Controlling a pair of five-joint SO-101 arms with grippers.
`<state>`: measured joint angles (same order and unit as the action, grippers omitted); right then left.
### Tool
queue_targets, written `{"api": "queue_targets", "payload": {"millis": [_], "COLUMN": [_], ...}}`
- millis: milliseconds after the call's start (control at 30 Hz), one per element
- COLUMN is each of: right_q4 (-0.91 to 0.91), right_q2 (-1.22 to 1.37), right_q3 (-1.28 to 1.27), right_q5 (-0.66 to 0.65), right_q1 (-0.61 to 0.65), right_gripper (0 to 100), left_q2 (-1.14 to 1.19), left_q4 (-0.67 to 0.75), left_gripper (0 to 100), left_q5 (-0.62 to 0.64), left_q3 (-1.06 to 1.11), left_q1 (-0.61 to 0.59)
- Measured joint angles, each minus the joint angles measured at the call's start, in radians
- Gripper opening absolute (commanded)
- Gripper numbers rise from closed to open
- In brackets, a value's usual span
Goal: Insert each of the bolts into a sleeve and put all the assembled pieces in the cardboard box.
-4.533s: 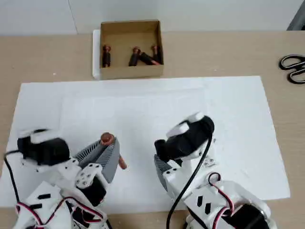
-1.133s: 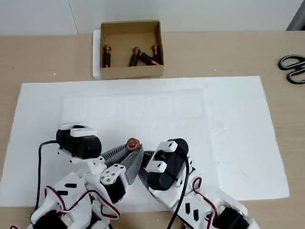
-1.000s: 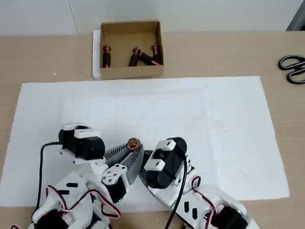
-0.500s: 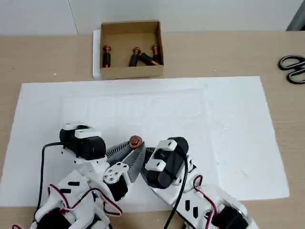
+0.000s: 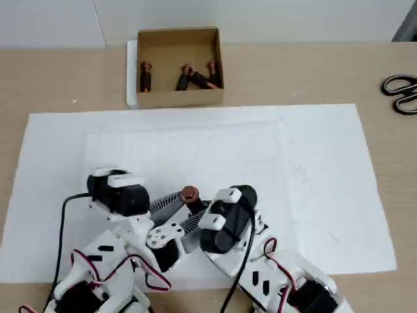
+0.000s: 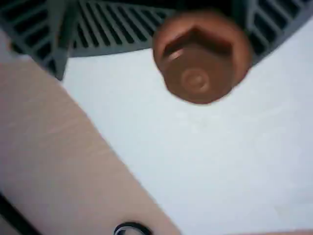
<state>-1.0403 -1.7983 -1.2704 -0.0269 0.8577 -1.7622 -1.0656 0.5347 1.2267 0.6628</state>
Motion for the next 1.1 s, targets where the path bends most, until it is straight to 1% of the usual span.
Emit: {"api": "queue_targets", "payload": {"millis": [167, 267, 467, 633, 667, 733, 833, 867, 900, 1033, 1100], "right_q4": [0.012, 0.018, 0.020, 0.020, 0.020, 0.020, 0.020, 0.020, 0.020, 0.018, 0.002], "right_q2": [-0.002, -0.002, -0.002, -0.002, -0.002, -0.002, -0.002, -0.002, -0.002, -0.002, -0.002], "right_q3": [0.005, -0.011, -0.023, -0.023, -0.023, -0.023, -0.023, -0.023, -0.023, -0.023, -0.023], "right_q5": [-0.003, -0.003, -0.003, -0.003, -0.003, -0.003, -0.003, -0.003, -0.003, -0.003, -0.003], "right_q1": [0.002, 0.002, 0.002, -0.002, -0.009, -0.035, -0.080, -0.092, -0.103, -0.146, -0.178], "right_gripper": [0.4, 0.4, 0.4, 0.4, 0.4, 0.3, 0.3, 0.3, 0.3, 0.3, 0.3], "left_q2": [0.015, 0.005, 0.005, 0.003, 0.003, 0.003, 0.011, 0.023, 0.043, 0.169, 0.259], "left_q4": [-0.008, -0.008, -0.002, 0.071, 0.089, 0.109, 0.138, 0.152, 0.172, 0.264, 0.282], "left_gripper": [21, 21, 21, 21, 20, 16, 2, 0, 2, 1, 1], "left_q5": [-0.115, -0.157, -0.167, -0.163, -0.155, -0.133, -0.114, -0.114, -0.114, -0.110, -0.110], "left_q3": [0.008, 0.008, 0.006, -0.068, -0.084, -0.117, -0.143, -0.146, -0.149, -0.149, -0.172], "left_q1": [-0.103, -0.153, -0.169, -0.176, -0.180, -0.201, -0.272, -0.302, -0.338, -0.485, -0.554]}}
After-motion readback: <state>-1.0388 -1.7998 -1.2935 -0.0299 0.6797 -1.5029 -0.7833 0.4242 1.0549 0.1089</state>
